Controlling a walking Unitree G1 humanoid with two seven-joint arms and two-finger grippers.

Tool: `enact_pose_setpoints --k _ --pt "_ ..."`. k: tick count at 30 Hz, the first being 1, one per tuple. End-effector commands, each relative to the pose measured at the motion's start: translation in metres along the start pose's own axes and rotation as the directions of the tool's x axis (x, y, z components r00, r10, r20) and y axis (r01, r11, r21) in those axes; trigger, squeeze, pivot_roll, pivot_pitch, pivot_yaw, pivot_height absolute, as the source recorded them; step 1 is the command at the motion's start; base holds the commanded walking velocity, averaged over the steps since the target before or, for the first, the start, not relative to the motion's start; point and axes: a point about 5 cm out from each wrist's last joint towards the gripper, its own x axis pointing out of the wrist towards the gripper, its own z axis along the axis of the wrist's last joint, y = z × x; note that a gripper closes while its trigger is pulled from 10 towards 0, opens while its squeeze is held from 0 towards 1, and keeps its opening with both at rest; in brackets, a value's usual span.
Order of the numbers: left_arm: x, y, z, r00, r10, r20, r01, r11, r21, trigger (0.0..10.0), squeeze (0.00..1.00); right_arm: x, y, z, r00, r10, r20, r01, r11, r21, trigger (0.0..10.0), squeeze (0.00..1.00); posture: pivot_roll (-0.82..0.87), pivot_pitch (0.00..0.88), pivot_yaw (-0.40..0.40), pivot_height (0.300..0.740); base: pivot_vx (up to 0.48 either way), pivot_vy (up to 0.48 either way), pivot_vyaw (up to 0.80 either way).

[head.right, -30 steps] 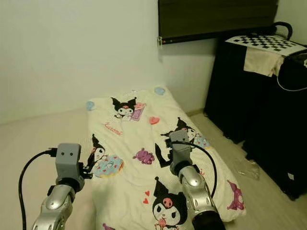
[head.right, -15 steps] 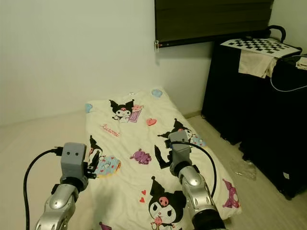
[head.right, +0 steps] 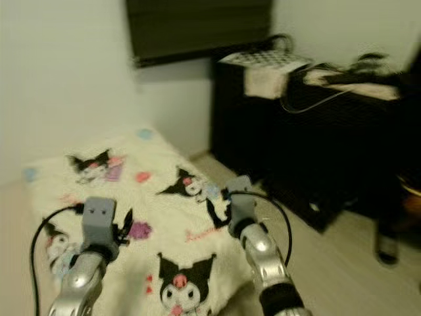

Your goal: Clean up the room

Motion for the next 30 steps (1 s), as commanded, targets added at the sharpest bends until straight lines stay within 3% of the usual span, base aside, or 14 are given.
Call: enact_pose_setpoints --k 1,30 --pt "-0.0019 0.0018 -0.0012 1.0 0.012 0.001 -0.012 1.0 0.01 10.0 0.0 0.0023 0.0008 0.0017 1.0 0.012 -0.008 -0.012 1.0 -0.002 10.0 0.0 -0.03 0.024 -0.04 0.74 0.0 0.0 -0.8" --pt "-0.0015 -0.0024 -0.003 1.0 0.009 0.004 -0.009 0.999 0.042 10.0 0.0 0.0052 -0.0025 0.0034 1.0 0.0 -0.021 0.0 0.999 -0.04 10.0 0.0 -0.03 0.025 -0.049 0.74 0.0 0.0 -0.8"
